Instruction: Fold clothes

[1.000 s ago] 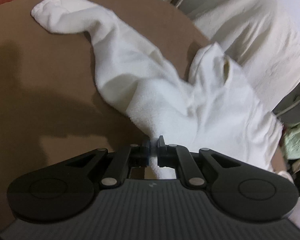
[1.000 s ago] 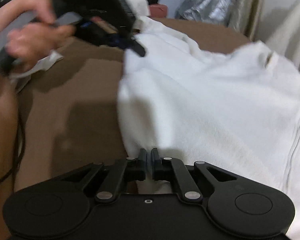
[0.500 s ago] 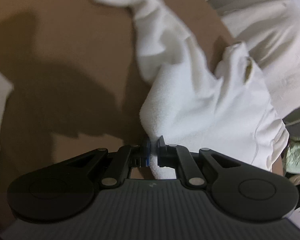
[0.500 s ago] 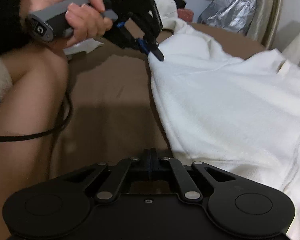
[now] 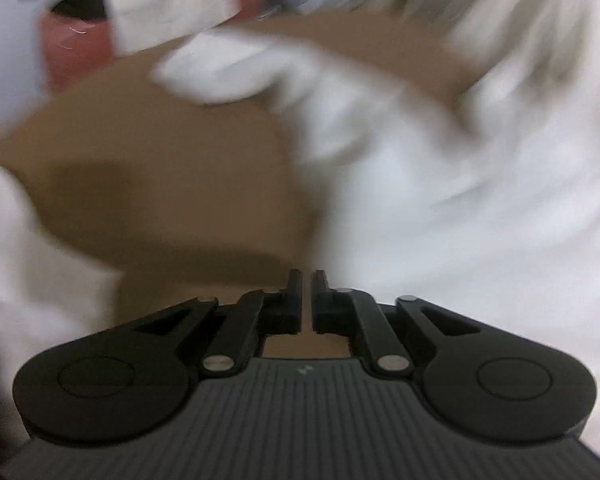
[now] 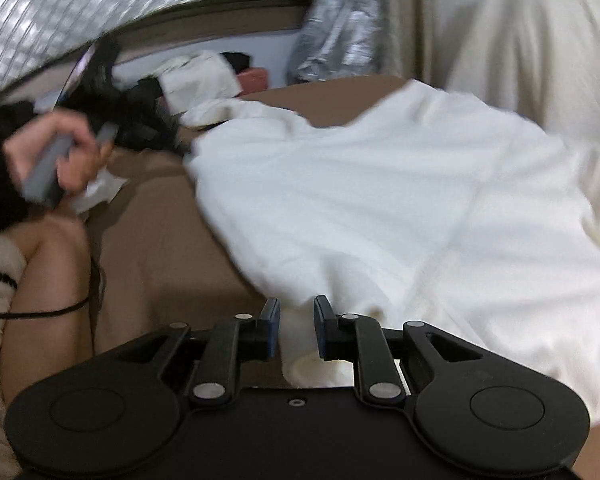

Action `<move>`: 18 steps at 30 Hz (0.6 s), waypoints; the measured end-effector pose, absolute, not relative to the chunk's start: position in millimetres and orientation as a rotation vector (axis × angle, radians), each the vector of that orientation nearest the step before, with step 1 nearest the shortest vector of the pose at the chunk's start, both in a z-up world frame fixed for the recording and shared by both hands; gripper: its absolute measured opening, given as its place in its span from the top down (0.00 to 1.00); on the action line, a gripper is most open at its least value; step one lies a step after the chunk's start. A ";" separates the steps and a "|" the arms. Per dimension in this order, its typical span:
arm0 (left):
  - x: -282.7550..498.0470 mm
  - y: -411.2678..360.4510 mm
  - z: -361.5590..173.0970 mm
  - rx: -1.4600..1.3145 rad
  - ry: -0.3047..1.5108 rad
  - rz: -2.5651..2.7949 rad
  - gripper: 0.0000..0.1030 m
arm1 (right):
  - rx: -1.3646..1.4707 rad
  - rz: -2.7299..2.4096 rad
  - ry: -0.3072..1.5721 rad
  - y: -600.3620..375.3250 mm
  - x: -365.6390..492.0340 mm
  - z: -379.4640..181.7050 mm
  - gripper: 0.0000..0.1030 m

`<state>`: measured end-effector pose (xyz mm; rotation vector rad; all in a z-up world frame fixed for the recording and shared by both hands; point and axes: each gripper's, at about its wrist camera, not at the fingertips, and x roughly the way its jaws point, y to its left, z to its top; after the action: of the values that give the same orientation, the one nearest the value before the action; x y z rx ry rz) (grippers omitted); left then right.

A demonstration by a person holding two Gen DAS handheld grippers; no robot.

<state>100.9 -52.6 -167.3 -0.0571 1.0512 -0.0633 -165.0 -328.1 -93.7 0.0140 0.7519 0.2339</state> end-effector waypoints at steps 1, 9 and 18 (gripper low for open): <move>106.3 -51.5 -175.0 -0.084 1.097 -0.078 0.97 | 0.042 0.222 0.757 -335.8 -168.8 -95.8 0.80; 63.8 -64.9 -108.7 -0.039 0.810 -0.188 0.95 | 0.260 0.057 0.709 -406.6 -227.8 -106.0 0.57; -24.5 -258.8 -81.9 0.155 0.864 -0.919 0.65 | 0.400 -0.225 0.722 -488.5 -240.2 -150.3 0.56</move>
<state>-24.5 -258.8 -81.9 0.1548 0.8642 -0.9192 -240.2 -488.5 -150.3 0.4004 0.7219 -0.2247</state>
